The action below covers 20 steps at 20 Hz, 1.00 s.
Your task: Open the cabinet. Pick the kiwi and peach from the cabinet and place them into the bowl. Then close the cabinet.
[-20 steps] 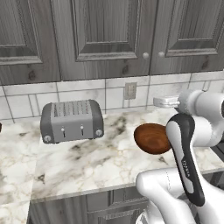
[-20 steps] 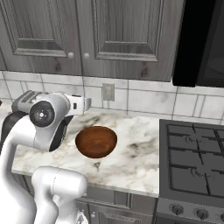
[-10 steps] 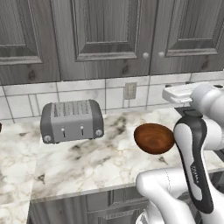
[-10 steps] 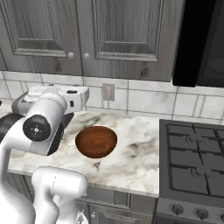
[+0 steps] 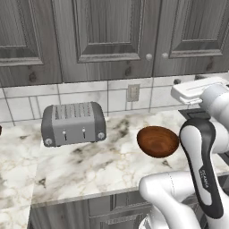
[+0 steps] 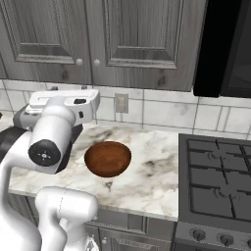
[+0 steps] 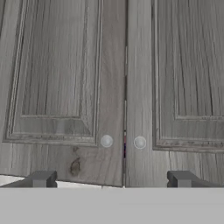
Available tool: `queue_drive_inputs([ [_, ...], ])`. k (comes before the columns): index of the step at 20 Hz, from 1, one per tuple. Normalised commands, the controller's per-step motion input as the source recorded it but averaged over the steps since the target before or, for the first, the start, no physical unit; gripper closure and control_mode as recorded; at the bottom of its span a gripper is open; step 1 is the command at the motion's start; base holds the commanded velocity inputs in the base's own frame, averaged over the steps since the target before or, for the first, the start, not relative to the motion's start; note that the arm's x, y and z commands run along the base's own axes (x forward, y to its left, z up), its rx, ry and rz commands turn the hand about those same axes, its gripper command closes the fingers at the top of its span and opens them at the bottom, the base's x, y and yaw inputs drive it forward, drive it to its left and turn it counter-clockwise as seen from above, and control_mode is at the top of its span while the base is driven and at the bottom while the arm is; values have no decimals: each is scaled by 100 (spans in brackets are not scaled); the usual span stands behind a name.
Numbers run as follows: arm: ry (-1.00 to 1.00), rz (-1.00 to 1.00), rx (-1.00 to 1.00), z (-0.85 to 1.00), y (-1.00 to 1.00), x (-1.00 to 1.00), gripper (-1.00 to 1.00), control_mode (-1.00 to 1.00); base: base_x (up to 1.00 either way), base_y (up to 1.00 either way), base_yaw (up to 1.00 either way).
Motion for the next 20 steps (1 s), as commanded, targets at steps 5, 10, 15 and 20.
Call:
queue_drive_inputs([
  [5,-9,0,1,9,0,0,-100,-100,0,0,0],
  [10,-3,0,1,6,0,9,-100,-100,0,0,0],
  [15,0,-8,2,0,0,26,-100,-100,0,0,0],
  [20,0,-13,2,0,0,25,-100,-100,0,0,0],
])
